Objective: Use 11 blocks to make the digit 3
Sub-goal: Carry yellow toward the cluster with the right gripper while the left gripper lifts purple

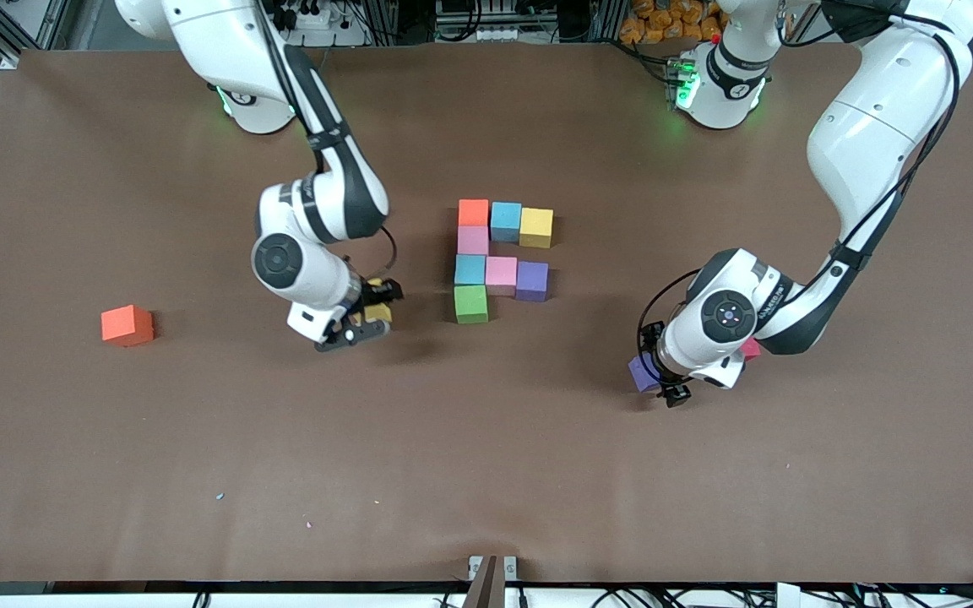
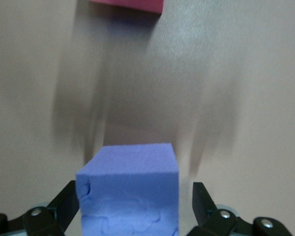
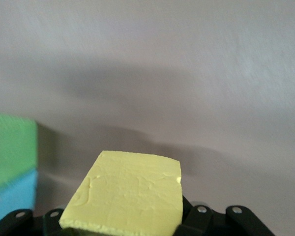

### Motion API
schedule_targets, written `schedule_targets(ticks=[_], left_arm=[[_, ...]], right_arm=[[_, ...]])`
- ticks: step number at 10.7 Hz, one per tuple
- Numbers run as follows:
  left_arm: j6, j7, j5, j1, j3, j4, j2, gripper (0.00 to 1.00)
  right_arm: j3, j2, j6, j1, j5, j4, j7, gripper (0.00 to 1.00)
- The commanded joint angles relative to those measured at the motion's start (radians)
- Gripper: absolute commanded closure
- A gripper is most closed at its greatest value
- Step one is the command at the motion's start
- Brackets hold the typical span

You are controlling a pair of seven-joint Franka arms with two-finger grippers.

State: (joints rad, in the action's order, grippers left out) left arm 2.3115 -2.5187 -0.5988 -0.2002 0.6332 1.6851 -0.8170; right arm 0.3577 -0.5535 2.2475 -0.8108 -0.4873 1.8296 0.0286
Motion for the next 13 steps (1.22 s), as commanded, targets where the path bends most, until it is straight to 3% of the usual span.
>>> schedule_targets(ticks=[1, 3, 5, 12, 13], left_arm=[[0.0, -0.032, -0.032, 0.016, -0.007, 0.008, 0.012, 0.0], [0.0, -0.023, -0.033, 0.012, -0.007, 0.015, 0.012, 0.0], [-0.001, -0.02, -0.033, 0.005, -0.007, 0.015, 0.012, 0.0], [-0.001, -0.029, -0.032, -0.002, -0.009, 0.015, 0.01, 0.0], [-0.001, -0.029, -0.032, -0.007, -0.009, 0.015, 0.012, 0.98]], right_arm=[[-0.009, -0.149, -0.031, -0.002, -0.089, -0.22, -0.125, 1.0], [-0.02, -0.215, -0.032, -0.016, -0.152, -0.304, -0.203, 1.0], [-0.031, -0.271, -0.08, -0.019, -0.142, -0.393, -0.346, 1.0], [-0.023, -0.4, -0.144, 0.005, -0.122, -0.65, -0.4, 1.0], [-0.025, -0.41, -0.143, 0.004, -0.119, -0.662, -0.4, 1.0]])
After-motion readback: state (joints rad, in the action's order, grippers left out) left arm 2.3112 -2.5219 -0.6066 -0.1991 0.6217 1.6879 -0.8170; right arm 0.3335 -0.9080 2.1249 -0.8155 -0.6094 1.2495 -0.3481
